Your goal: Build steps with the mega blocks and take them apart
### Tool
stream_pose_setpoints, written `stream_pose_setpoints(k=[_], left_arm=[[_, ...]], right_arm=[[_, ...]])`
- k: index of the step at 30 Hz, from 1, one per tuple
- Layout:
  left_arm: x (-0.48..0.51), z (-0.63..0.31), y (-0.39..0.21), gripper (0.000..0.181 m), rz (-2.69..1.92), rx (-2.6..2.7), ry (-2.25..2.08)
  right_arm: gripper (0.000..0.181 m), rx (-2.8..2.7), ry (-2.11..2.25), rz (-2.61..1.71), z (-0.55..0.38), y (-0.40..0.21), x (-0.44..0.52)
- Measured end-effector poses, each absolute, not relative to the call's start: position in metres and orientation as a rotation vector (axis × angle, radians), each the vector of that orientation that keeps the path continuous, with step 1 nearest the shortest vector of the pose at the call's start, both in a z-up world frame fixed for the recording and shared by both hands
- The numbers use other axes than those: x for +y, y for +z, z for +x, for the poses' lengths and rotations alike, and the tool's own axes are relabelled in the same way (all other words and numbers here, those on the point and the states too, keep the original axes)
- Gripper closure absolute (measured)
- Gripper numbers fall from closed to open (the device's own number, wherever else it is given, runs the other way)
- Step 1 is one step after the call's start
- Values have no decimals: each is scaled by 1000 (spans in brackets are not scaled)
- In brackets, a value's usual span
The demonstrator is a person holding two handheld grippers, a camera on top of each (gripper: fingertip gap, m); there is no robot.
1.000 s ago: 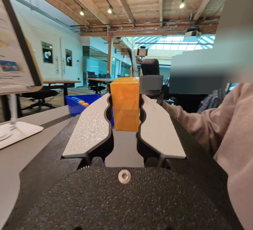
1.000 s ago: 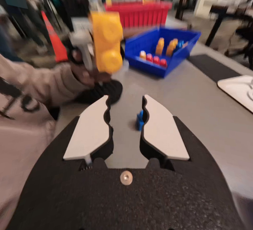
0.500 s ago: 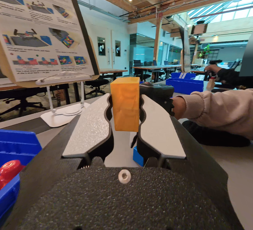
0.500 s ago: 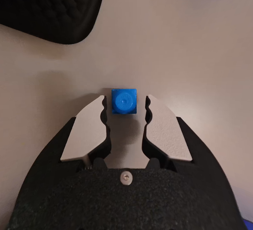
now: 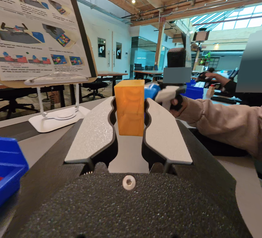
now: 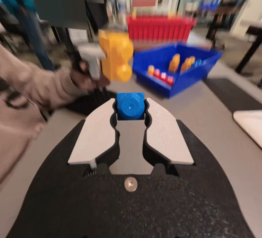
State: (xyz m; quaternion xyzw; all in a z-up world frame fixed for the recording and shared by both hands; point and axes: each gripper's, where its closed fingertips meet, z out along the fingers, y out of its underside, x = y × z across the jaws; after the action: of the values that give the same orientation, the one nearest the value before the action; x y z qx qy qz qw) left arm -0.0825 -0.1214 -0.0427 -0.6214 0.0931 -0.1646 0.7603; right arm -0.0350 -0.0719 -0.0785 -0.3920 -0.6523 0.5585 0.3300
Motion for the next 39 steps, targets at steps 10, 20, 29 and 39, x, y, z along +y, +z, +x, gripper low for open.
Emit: stream_pose_setpoints(k=[10, 20, 29, 39], left_arm=[[-122, -30, -25, 143, -1287, 273, -530], [-118, -10, -24, 144, -1297, 350, -562], [-113, -8, -35, 144, -1337, 372, -584], [-113, 16, -77, 144, -1525, 558, -611]], right_arm=[[145, -1285, 2046, -709, 9, 8, -80], [145, -1443, 1970, -703, 7, -5, -100], [146, -1473, 1932, -784, 5, -17, -101], [146, -1778, 1714, -757, 17, -36, -112]])
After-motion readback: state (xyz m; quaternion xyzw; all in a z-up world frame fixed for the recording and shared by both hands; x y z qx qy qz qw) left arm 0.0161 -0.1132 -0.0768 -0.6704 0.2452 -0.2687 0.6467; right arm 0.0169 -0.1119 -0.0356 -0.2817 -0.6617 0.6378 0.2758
